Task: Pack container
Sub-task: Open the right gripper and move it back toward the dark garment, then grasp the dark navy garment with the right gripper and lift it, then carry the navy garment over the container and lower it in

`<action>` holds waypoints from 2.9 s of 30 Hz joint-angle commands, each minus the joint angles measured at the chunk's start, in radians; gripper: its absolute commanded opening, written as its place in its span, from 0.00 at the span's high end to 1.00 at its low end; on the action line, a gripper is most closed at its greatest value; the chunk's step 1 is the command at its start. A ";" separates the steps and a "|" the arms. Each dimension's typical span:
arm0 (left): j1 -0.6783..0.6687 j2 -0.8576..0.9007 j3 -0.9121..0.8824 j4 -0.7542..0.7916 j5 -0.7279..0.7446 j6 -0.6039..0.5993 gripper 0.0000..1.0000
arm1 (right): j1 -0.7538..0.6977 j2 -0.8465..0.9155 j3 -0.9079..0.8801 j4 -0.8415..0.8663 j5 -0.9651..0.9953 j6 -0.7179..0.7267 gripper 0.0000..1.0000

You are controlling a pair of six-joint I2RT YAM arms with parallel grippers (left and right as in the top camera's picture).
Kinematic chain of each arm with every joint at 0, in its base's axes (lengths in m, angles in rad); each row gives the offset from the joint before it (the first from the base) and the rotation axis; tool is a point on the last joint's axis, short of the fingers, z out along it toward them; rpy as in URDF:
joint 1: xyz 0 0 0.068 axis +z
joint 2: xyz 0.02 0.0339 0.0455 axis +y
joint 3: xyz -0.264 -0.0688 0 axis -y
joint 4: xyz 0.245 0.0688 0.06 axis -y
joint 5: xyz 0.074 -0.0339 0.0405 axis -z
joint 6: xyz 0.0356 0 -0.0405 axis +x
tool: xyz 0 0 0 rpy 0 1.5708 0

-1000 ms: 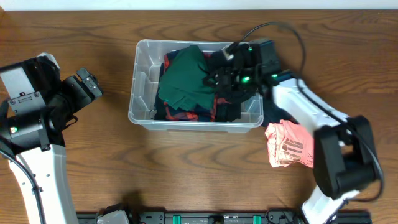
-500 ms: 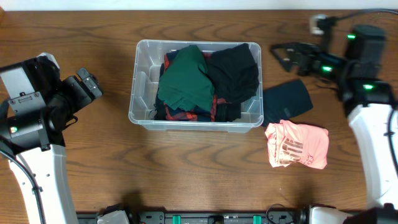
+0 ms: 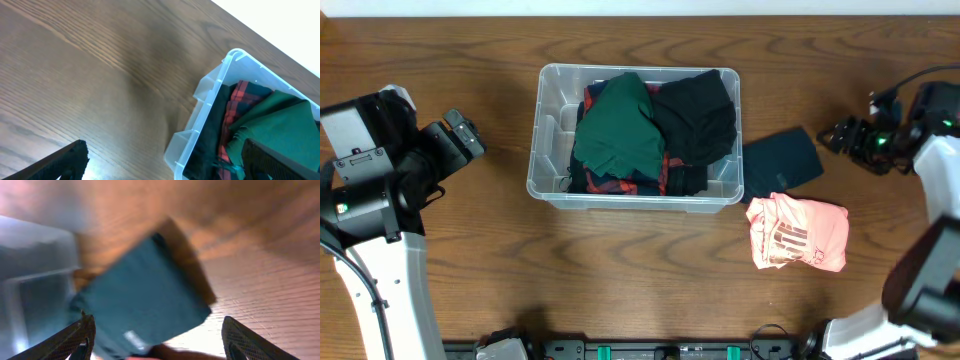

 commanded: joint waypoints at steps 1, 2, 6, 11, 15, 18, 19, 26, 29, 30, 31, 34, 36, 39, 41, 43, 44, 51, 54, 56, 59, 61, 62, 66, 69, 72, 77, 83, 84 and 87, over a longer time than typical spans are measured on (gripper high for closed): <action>0.005 0.003 -0.002 -0.002 -0.012 -0.002 0.02 | 0.003 0.093 -0.002 0.003 0.020 -0.065 0.22; 0.005 0.003 -0.002 -0.003 -0.013 -0.002 0.02 | 0.003 0.116 -0.002 0.005 0.019 -0.076 0.23; 0.005 0.003 -0.002 -0.003 -0.013 -0.002 0.02 | 0.009 0.193 -0.002 0.007 -0.011 -0.132 0.22; 0.005 0.003 -0.002 -0.003 -0.012 -0.002 0.02 | 0.036 0.245 -0.003 0.009 -0.111 -0.208 0.27; 0.005 0.003 -0.002 -0.002 -0.012 -0.002 0.02 | 0.061 0.258 -0.003 0.020 -0.107 -0.208 0.37; 0.005 0.003 -0.002 -0.003 -0.012 -0.002 0.02 | 0.079 0.258 -0.003 0.053 -0.083 -0.192 0.49; 0.005 0.003 -0.002 -0.003 -0.012 -0.002 0.02 | 0.083 0.258 -0.003 0.064 -0.072 -0.177 0.58; 0.005 0.003 -0.002 -0.003 -0.012 -0.002 0.02 | 0.077 0.214 0.000 0.023 -0.144 -0.143 0.99; 0.005 0.003 -0.002 -0.003 -0.012 -0.002 0.02 | 0.069 0.131 0.000 0.013 -0.263 -0.111 0.99; 0.005 0.003 -0.002 -0.003 -0.012 -0.002 0.02 | 0.066 0.090 0.000 0.013 -0.311 -0.092 0.99; 0.005 0.003 -0.002 -0.003 -0.013 -0.002 0.02 | 0.063 0.052 0.000 0.017 -0.351 -0.079 0.99; 0.005 0.003 -0.002 -0.003 -0.013 -0.002 0.02 | 0.060 -0.092 0.000 0.060 -0.438 0.010 0.99; 0.005 0.003 -0.002 -0.003 -0.012 -0.002 0.02 | 0.063 -0.187 0.000 0.107 -0.462 0.090 0.99; 0.005 0.003 -0.002 -0.003 -0.012 -0.002 0.02 | 0.082 -0.318 0.000 0.175 -0.497 0.166 0.99; 0.005 0.003 -0.002 -0.002 -0.012 -0.002 0.02 | 0.105 -0.389 0.000 0.224 -0.496 0.237 0.99; 0.005 0.003 -0.002 -0.003 -0.012 -0.002 0.02 | 0.135 -0.441 0.000 0.268 -0.497 0.323 0.99; 0.005 0.003 -0.002 -0.003 -0.012 -0.002 0.02 | 0.156 -0.460 0.000 0.288 -0.495 0.361 0.99; 0.005 0.003 -0.002 -0.002 -0.012 -0.002 0.02 | 0.335 -0.465 -0.004 0.333 -0.415 0.649 0.99; 0.005 0.003 -0.002 -0.003 -0.012 -0.002 0.02 | 0.430 -0.442 -0.005 0.287 -0.320 0.703 0.99; 0.005 0.003 -0.002 -0.003 -0.012 -0.002 0.02 | 0.484 -0.425 -0.005 0.239 -0.238 0.727 0.99; 0.005 0.003 -0.002 -0.003 -0.013 -0.002 0.02 | 0.573 -0.391 -0.018 0.200 -0.148 0.728 0.99; 0.005 0.003 -0.002 -0.002 -0.013 -0.002 0.02 | 0.628 -0.367 -0.039 0.200 -0.110 0.727 0.99; 0.005 0.003 -0.002 -0.003 -0.012 -0.002 0.02 | 0.648 -0.356 -0.050 0.200 -0.094 0.727 0.99; 0.005 0.003 -0.002 -0.003 -0.012 -0.002 0.02 | 0.692 -0.328 -0.116 0.195 -0.006 0.720 0.99; 0.005 0.003 -0.002 -0.002 -0.012 -0.002 0.02 | 0.687 -0.328 -0.168 0.174 0.051 0.695 0.99; 0.005 0.003 -0.002 -0.003 -0.012 -0.002 0.02 | 0.680 -0.328 -0.204 0.147 0.091 0.645 0.99; 0.005 0.003 -0.002 -0.002 -0.012 -0.002 0.02 | 0.687 -0.327 -0.220 0.140 0.092 0.600 0.97; 0.005 0.003 -0.002 -0.003 -0.012 -0.002 0.02 | 0.672 -0.363 -0.210 0.149 0.119 0.544 0.60; 0.005 0.003 -0.002 -0.002 -0.012 -0.002 0.02 | 0.666 -0.382 -0.200 0.153 0.127 0.533 0.58; 0.005 0.003 -0.002 -0.003 -0.012 -0.002 0.02 | 0.652 -0.455 -0.157 0.153 0.174 0.514 0.53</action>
